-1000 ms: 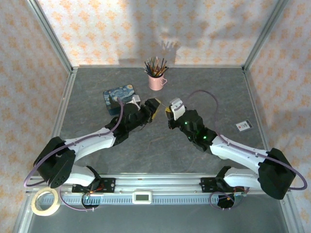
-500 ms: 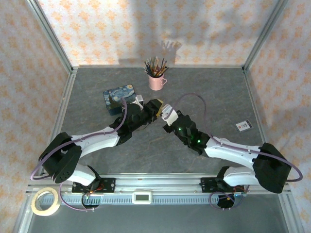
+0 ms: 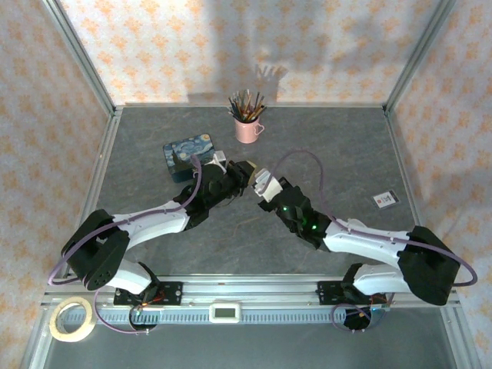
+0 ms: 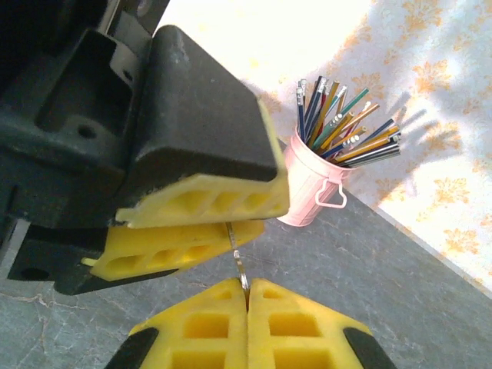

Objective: Unlock the padlock with the key

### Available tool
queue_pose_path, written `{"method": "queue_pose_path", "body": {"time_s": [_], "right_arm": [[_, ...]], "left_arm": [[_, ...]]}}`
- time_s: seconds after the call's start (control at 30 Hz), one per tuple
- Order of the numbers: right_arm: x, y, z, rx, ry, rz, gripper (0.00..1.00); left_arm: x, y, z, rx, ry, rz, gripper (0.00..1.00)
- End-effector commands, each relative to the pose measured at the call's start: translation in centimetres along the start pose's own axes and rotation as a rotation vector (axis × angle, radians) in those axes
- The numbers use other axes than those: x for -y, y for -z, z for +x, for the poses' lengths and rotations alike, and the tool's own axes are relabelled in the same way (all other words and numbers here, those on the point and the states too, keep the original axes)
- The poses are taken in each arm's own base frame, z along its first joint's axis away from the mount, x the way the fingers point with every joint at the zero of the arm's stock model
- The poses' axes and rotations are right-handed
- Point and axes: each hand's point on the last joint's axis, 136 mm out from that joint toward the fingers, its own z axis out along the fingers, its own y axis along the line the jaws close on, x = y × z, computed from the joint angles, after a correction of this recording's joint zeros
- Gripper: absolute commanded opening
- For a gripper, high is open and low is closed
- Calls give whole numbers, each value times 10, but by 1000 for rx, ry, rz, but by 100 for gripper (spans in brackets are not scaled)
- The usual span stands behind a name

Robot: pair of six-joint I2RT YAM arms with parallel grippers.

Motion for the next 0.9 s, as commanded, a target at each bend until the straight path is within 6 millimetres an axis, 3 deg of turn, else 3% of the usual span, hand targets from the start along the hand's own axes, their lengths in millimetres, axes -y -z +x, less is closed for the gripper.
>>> {"method": "queue_pose_path", "body": {"time_s": [0.0, 0.13, 0.27, 0.43, 0.6, 0.87], "right_arm": [[1, 6, -5, 29, 7, 3, 0], [7, 8, -14, 37, -76, 11, 0], [16, 12, -29, 47, -243, -30, 25], [36, 18, -40, 69, -514, -136, 40], [53, 26, -52, 131, -748, -198, 44], [42, 33, -73, 231, -978, -450, 45]], "left_arm": [[14, -5, 0, 14, -22, 28, 2], [16, -6, -1, 17, -44, 31, 0], [29, -6, -5, 12, -188, 73, 0], [49, 1, -6, 5, -348, 164, 0], [67, 15, -6, 40, -505, 229, 0], [87, 48, 1, 71, -631, 398, 0]]}}
